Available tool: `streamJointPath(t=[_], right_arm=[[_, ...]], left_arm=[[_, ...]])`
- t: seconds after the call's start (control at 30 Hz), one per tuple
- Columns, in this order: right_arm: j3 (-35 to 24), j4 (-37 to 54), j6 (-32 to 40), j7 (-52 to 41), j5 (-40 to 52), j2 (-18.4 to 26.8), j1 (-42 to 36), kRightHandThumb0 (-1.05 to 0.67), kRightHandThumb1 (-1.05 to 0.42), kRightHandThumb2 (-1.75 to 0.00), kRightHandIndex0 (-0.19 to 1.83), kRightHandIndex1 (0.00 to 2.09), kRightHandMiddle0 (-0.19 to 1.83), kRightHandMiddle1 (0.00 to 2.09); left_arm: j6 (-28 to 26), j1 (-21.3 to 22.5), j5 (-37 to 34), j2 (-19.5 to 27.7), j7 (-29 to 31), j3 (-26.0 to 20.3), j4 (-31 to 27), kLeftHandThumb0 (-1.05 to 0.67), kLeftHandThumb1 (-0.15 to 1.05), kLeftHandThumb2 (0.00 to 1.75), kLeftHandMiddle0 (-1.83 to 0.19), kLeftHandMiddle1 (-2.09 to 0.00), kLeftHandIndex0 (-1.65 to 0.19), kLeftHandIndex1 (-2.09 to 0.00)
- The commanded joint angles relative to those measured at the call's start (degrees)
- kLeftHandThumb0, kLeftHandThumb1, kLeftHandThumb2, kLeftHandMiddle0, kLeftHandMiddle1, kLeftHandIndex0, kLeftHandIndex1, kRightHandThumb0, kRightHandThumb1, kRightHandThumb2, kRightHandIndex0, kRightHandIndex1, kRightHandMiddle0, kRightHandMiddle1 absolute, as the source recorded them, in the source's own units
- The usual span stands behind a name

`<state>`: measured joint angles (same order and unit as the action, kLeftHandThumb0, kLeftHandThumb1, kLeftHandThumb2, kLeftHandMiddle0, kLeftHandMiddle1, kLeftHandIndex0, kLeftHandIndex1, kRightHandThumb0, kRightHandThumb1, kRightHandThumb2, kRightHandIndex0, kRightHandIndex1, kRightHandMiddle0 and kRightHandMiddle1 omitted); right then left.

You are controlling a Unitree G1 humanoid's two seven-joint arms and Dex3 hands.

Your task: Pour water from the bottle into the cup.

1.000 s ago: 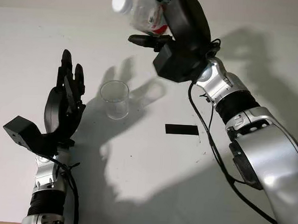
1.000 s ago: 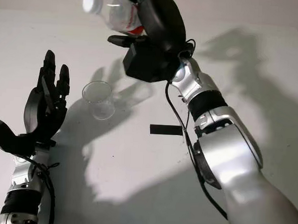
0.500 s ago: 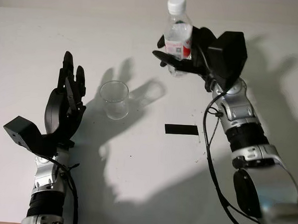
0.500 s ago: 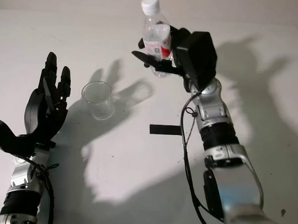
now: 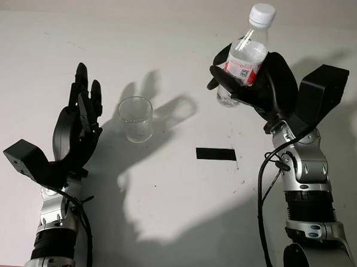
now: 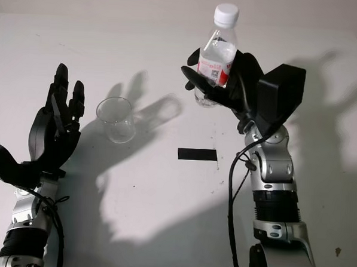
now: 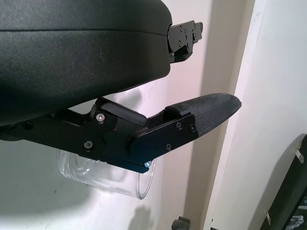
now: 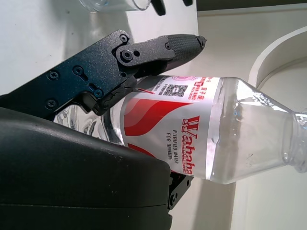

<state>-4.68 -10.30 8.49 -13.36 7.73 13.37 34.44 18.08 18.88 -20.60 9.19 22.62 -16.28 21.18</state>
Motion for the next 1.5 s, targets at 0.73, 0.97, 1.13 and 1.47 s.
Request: streamJointPath(t=[0.73, 0.97, 1.13, 1.47], right_arm=[[4.0, 3.5, 1.3, 0.8, -1.6, -4.4, -9.2, -0.38, -1.05, -0.55, 1.27, 2.09, 0.98, 2.09], [4.2, 4.7, 1.7, 0.8, -1.7, -4.8, -10.7, -0.40, -1.05, -0.57, 1.30, 2.09, 1.02, 2.09], [4.1, 5.5, 2.5, 1.4, -2.0, -4.7, -11.4, -0.41, -1.05, -0.55, 1.29, 2.09, 1.04, 2.09], [3.6, 6.4, 1.6, 1.1, -1.4, -4.9, -14.1, -0.42, -1.05, -0.54, 1.25, 2.09, 1.00, 2.09]], left_arm=[[-0.8, -2.4, -0.2, 0.0, -0.9, -0.4, 0.2, -0.74, 1.05, 0.80, 0.19, 0.00, 0.19, 0.00], [-1.2, -2.3, -0.2, 0.1, -1.1, -0.5, 0.0, -0.74, 1.05, 0.79, 0.19, 0.00, 0.19, 0.00], [-1.6, -2.5, -0.4, 0.1, -1.2, -0.5, -0.5, -0.74, 1.05, 0.79, 0.19, 0.00, 0.19, 0.00], [-1.4, -2.4, -0.1, 0.3, -0.8, -0.4, -0.1, -0.75, 1.05, 0.81, 0.19, 0.00, 0.19, 0.00]])
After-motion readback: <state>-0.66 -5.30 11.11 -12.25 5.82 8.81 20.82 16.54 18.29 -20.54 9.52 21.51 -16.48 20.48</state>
